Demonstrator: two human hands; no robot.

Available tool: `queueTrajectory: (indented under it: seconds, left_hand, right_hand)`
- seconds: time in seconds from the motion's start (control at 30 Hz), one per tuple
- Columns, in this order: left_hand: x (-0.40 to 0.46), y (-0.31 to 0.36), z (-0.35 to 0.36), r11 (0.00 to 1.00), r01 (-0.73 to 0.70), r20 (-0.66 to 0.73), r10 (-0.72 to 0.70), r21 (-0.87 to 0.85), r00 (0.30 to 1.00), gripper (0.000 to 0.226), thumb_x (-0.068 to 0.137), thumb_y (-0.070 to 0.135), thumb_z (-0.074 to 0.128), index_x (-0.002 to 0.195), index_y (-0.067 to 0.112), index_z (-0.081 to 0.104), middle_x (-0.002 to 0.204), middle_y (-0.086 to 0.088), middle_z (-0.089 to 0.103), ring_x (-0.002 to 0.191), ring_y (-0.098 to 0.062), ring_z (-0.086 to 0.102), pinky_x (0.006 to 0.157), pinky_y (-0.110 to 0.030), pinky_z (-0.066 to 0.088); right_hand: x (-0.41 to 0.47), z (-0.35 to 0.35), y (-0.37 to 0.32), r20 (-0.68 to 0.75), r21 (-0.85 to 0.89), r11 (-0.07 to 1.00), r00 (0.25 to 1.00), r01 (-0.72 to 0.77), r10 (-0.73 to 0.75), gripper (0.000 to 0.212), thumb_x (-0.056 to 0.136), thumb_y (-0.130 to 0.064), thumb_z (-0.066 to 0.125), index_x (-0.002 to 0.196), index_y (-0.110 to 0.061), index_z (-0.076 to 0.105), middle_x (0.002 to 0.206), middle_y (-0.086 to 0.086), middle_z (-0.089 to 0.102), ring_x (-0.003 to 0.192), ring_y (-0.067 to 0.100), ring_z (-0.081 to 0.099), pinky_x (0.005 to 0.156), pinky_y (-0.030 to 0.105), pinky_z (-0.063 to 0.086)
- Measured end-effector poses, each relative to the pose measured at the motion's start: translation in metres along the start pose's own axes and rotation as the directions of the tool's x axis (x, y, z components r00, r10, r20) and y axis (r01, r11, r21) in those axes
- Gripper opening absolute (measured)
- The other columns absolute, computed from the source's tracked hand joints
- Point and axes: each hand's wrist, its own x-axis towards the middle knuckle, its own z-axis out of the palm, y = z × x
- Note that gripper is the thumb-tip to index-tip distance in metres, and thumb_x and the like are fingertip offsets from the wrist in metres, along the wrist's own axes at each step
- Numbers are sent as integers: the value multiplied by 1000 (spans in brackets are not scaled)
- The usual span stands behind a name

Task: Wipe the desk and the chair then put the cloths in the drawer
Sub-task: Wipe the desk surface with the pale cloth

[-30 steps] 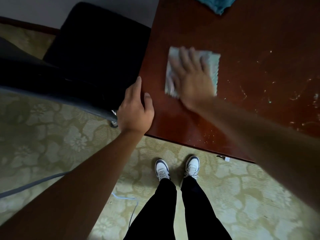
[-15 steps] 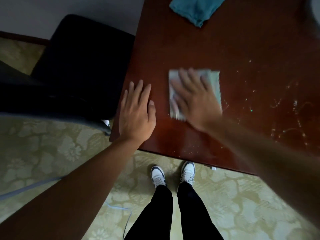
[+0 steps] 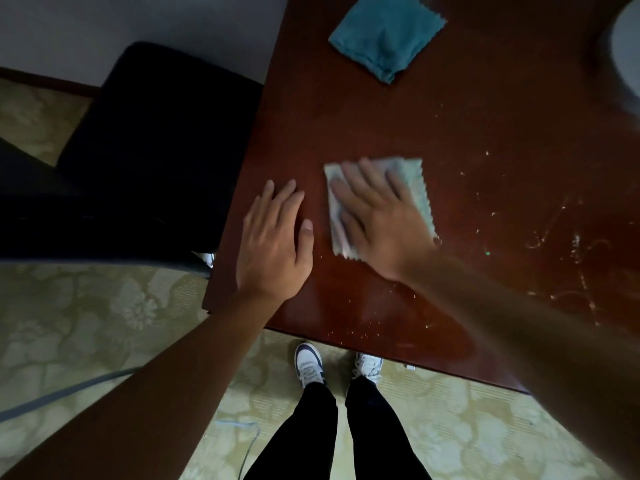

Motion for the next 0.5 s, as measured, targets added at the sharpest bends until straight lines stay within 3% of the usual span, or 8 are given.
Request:
queueTrajectory:
  seconds: [0.1,0.23,0.4,0.5]
  left_hand:
    - [1,0,-1,1000,-14,-11,14,1,1000,45,98,27,43,135,5,54,149,-10,49,146,-31,33,122,-42,21]
    - [3,-3,0,1000,-7,5,7,-1,1000,46,99,28,42,138,5,52,151,-9,47,148,-29,30,122,-42,21]
    - [1,-1,3,1000,22,-26,-22,-4,999,50,100,26,41,143,2,45,150,-13,47,146,-28,33,122,-38,21]
    - [2,0,2,1000,19,-36,-19,20,999,48,99,25,42,141,3,47,149,-12,49,146,-28,34,122,-34,17]
  right_hand:
    - [11,-8,25,69,-47,997,996,61,-58,55,103,-40,25,152,-18,34,159,9,28,150,29,18,120,51,12]
    - [94,-11,32,5,-57,993,995,-99,99,64,97,-44,15,150,-16,37,158,14,30,148,36,19,117,54,12]
    - [39,5,-3,3,-11,985,985,173,-173,51,101,-38,33,145,-17,46,155,12,37,147,32,25,117,55,19]
    - [54,-3,14,20,-23,988,989,150,-150,51,101,-39,32,145,-19,45,156,12,36,147,33,25,118,55,18]
